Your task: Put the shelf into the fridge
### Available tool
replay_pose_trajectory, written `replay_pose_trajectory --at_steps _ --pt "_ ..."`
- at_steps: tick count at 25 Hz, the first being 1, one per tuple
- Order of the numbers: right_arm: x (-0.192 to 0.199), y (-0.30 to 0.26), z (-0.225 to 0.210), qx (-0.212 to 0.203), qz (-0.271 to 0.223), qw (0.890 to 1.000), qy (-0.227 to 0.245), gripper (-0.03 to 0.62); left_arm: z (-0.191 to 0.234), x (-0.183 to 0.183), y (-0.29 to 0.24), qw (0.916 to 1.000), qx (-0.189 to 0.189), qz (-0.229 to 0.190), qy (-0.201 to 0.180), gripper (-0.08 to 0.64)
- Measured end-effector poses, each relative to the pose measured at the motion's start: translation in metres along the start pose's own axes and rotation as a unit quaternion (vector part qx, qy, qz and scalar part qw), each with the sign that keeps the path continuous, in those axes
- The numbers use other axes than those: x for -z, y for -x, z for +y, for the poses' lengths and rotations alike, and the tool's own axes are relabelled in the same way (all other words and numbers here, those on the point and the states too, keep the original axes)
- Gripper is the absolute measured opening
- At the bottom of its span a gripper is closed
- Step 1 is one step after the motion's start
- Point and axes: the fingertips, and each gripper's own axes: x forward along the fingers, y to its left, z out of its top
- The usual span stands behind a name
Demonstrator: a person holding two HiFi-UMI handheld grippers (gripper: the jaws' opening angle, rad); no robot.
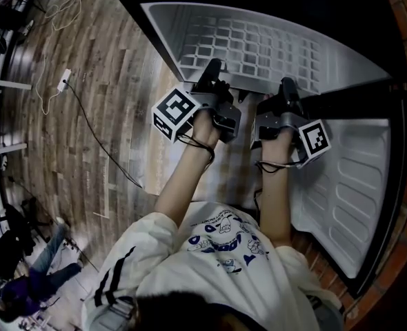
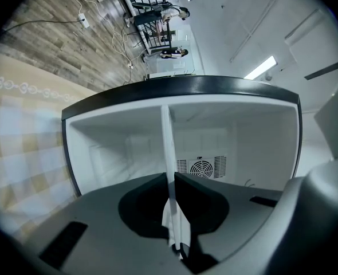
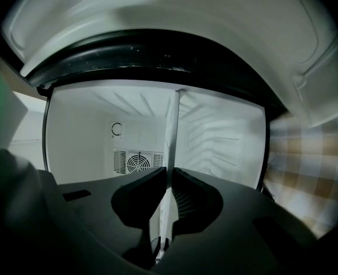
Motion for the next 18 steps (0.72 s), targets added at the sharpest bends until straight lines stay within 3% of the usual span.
replay_pose_trajectory --at_steps 18 --pt "-0.0004 0.0003 -0.0017 -0.008 -0.011 1.0 0.0 0.051 0.0008 0.0006 -0.0008 1.0 0.001 -0.004 -0.002 0.038"
